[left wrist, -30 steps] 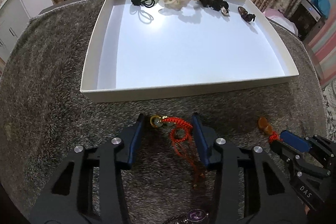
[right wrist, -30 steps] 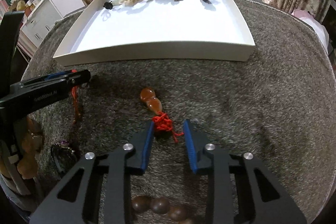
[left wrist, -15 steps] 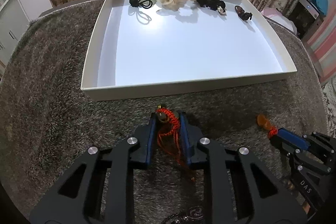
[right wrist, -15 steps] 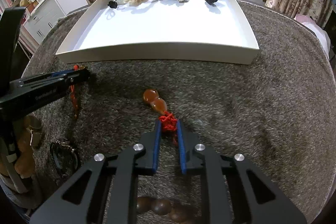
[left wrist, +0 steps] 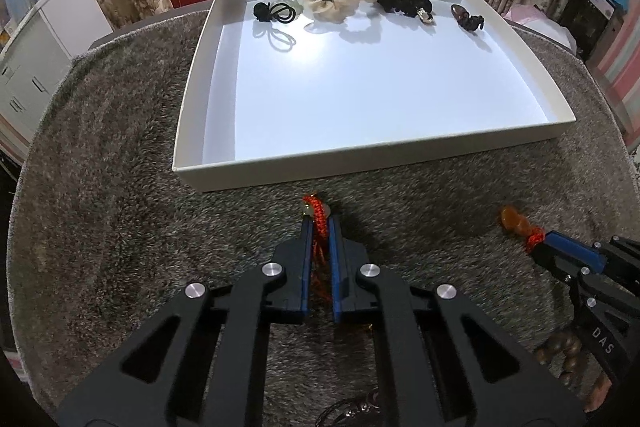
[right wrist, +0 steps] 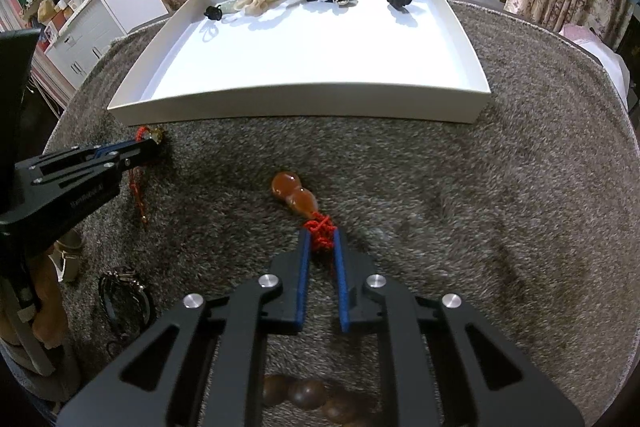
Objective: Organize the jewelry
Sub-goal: 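Carry the red-cord and orange-bead pendants into the white tray with both tools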
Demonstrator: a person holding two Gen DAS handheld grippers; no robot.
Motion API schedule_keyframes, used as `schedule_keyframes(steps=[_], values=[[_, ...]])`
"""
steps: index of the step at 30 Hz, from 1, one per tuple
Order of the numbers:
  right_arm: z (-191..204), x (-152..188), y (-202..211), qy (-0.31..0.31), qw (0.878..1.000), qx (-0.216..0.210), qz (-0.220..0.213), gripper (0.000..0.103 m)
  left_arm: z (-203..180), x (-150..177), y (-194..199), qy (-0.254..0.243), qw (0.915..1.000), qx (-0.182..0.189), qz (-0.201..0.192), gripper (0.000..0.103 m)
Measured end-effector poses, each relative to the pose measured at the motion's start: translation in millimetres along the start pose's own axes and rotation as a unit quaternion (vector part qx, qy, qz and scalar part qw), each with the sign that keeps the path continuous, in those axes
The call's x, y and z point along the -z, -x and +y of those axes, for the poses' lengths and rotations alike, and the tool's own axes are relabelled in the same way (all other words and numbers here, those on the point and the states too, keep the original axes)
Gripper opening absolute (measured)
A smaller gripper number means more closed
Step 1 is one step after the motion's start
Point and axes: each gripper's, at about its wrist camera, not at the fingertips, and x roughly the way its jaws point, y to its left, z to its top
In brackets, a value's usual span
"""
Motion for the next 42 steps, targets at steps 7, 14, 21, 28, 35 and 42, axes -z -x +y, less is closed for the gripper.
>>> schedule_keyframes(steps=[7, 14, 21, 28, 35, 42], values=[[-4, -1, 3, -0.007, 1.0, -0.009, -0.009, 0.009, 6, 3, 4, 0.007, 1.0, 0.003, -0.002, 0.006], [-12, -3, 8, -0.024, 0.999, -0.023, -0.021, 0.006, 9, 4, 8, 0.012, 0.9999, 0.007, -0.007, 0.005], [-14, -3, 14, -0.024, 0.999, -0.032, -0.035, 0.005, 12, 7, 12, 0.013, 0.9998, 0.009, -0.01, 0.005], [-11, -5, 10, -0.019, 0.999, -0.036, -0.034, 0.005, 12, 9, 13, 0.014, 0.9998, 0.01, -0.01, 0.005], [-15, -5, 12, -0.034, 0.997, -0.045, -0.044, 0.005, 12, 9, 13, 0.013, 0.9998, 0.011, -0.012, 0.005], [-22, -6, 24, -0.047, 0.994, -0.068, -0.071, 0.005, 13, 9, 20, 0.013, 0.9996, 0.015, -0.018, 0.005]])
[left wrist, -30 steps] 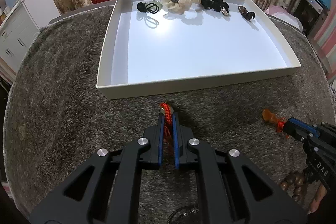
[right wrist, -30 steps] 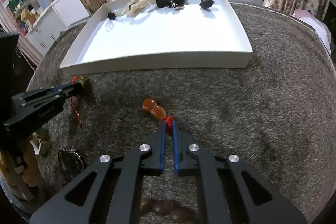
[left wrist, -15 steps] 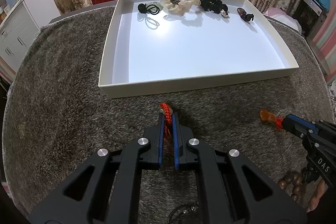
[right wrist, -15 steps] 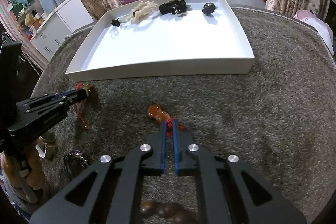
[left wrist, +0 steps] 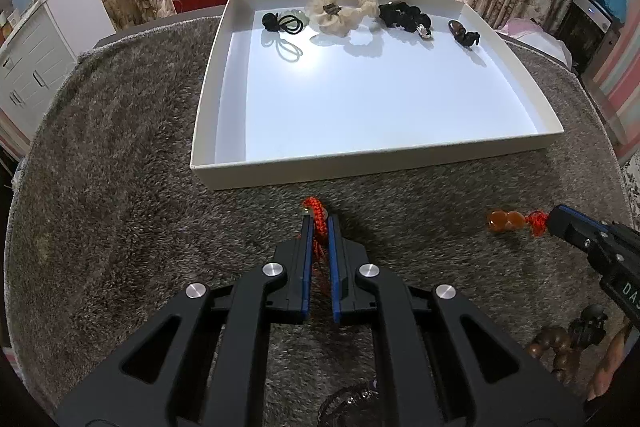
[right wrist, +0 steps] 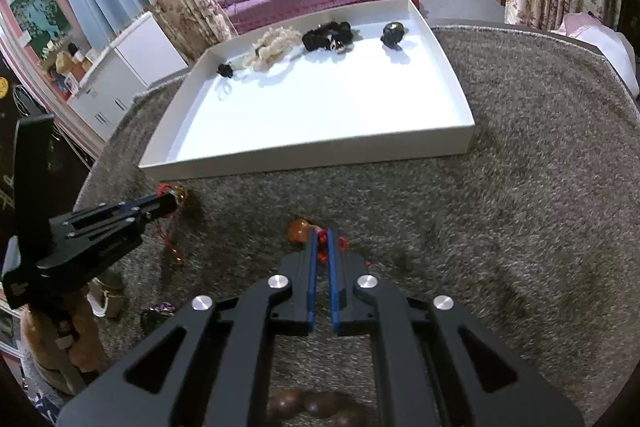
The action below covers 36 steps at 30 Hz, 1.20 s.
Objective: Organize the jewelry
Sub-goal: 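Carry the red-cord and orange-bead pendants into the white tray with both tools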
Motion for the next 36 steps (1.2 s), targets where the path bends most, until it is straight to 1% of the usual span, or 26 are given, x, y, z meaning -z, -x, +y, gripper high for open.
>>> schedule_keyframes(steps=[7, 16, 28, 31, 36], values=[[7, -5, 11, 0.004, 1.0, -0.007, -0.015, 0.004, -3, -2, 17, -0.003, 0.9999, 0.004, -0.014, 0.005], [7, -12, 24, 0.0, 1.0, -0.005, -0.029, 0.004, -9, -4, 34, -0.003, 0.9998, 0.011, -0.016, 0.005], [11, -25, 45, 0.003, 0.999, 0.003, -0.047, 0.004, -13, -21, 61, -0.006, 0.9994, 0.013, -0.031, 0.005], [13, -34, 51, 0.004, 0.999, 0.006, -0.053, 0.004, -10, -31, 66, -0.003, 0.9994, 0.019, -0.03, 0.005], [15, -61, 56, 0.008, 0.998, 0.019, -0.061, 0.004, -6, -56, 67, 0.005, 0.9995, 0.012, -0.029, 0.005]])
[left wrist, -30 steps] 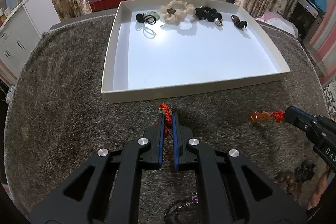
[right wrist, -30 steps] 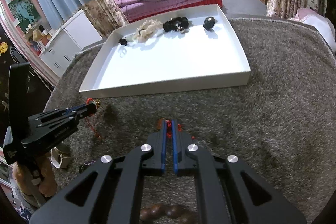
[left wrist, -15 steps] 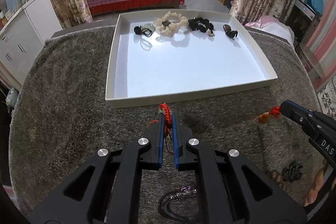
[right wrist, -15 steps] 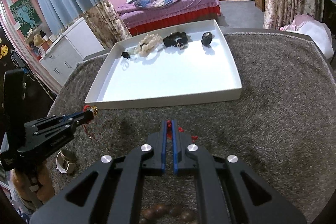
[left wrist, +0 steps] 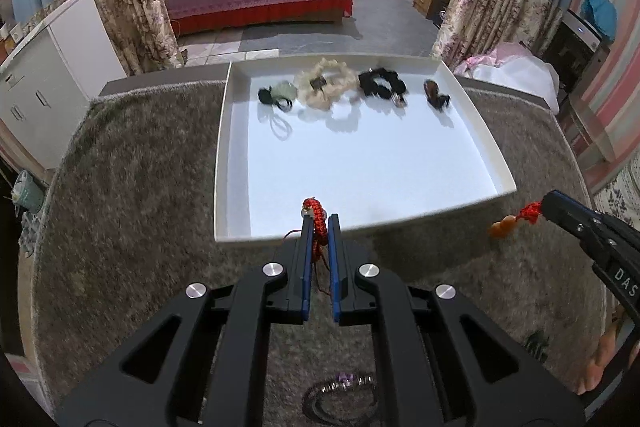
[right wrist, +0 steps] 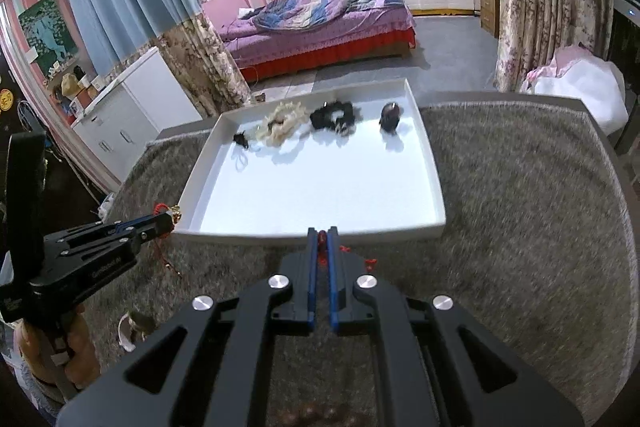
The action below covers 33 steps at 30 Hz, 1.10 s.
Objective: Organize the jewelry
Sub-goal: 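Carry the red-cord and orange-bead pendants into the white tray with both tools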
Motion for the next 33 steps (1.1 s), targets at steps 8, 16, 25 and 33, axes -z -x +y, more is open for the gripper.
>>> schedule_keyframes(steps=[8, 16, 25, 33], values=[[-3, -50, -33, 0.0, 1.0, 0.015, -0.006, 0.004, 11, -54, -36, 0.003, 0.9999, 0.002, 0.01, 0.005], [-23, -90, -97, -0.016, 1.0, 0.019, -0.006, 0.004, 23, -90, -101, -0.005, 0.9998, -0.008, 0.017, 0.005], [-44, -87, -141, -0.018, 0.997, 0.061, 0.034, 0.004, 31, -110, -141, -0.001, 0.9994, 0.008, 0.033, 0.005], [-47, -71, -151, -0.014, 0.994, 0.07, 0.077, 0.004, 41, -103, -160, 0.015, 0.9982, 0.001, 0.059, 0.005]])
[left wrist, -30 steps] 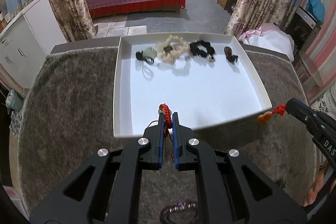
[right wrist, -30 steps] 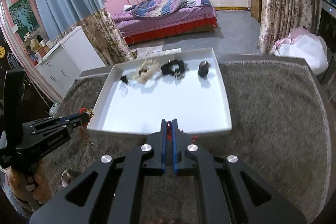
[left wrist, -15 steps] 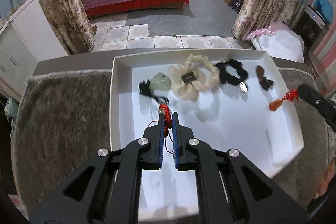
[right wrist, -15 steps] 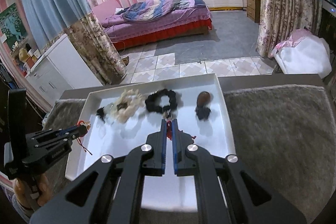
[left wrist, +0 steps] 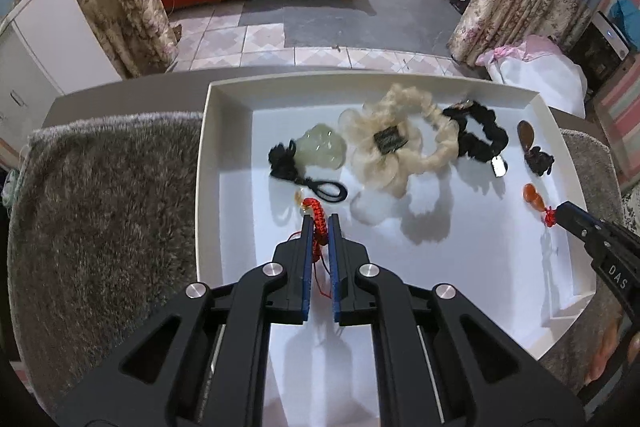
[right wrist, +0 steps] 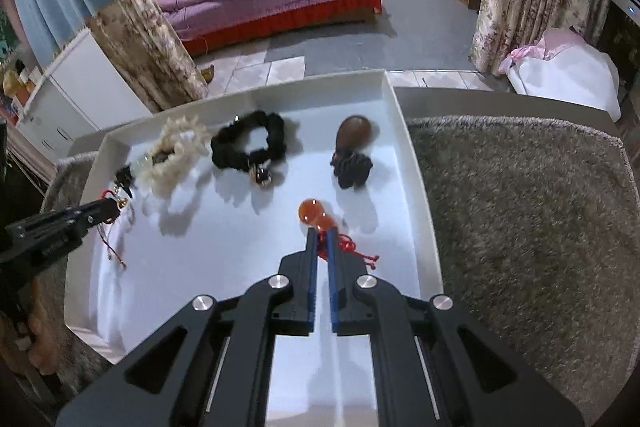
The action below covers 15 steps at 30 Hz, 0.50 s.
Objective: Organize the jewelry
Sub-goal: 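Carry the red-cord and orange-bead pendants into the white tray with both tools, then open both tools to release the pendants in the tray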
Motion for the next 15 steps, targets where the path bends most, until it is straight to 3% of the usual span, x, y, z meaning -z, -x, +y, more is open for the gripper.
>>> schedule_keyframes(steps=[15], values=[[10, 1, -14, 0.018, 1.0, -0.002, 0.012, 0.004, -10, 9, -13, -0.018, 0.9994, -0.03, 0.006, 0.006]])
